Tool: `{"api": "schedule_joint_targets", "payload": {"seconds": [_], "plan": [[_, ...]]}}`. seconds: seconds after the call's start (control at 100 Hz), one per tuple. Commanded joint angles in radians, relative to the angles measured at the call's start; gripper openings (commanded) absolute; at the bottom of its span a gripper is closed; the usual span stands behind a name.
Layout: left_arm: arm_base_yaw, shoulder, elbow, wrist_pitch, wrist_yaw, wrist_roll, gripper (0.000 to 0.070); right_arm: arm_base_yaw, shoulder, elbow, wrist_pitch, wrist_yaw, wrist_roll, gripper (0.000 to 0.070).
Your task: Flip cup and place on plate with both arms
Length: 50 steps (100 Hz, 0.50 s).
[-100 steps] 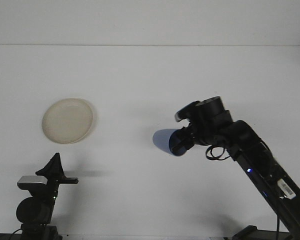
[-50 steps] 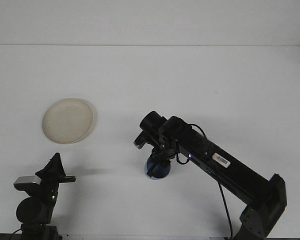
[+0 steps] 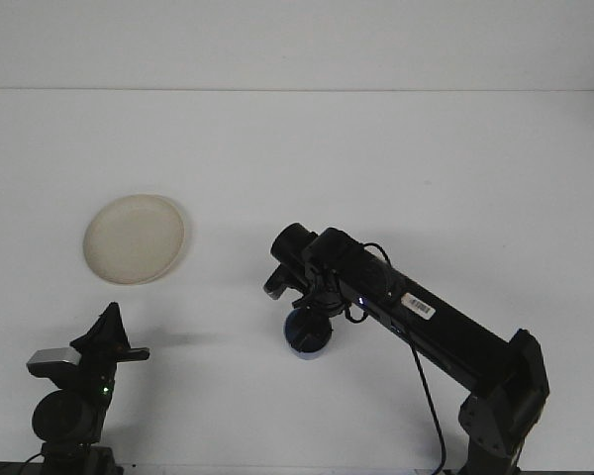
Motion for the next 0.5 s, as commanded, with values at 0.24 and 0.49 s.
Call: {"api": "schedule_joint_targets", "payload": {"seconds": [0.24,0.49], "plan": [[0.000,-0.002,0.008,0.011,0.034,-0.187,0.0012,-0.050,-0.164,0.178,0.050,-0.009,-0.003,0.0302],[0.000,0.002,0.072,-0.084,0.203,-0.326,0.0012,-0.198,-0.399,0.126,0.253,-0.111,0.051,0.0301]]}}
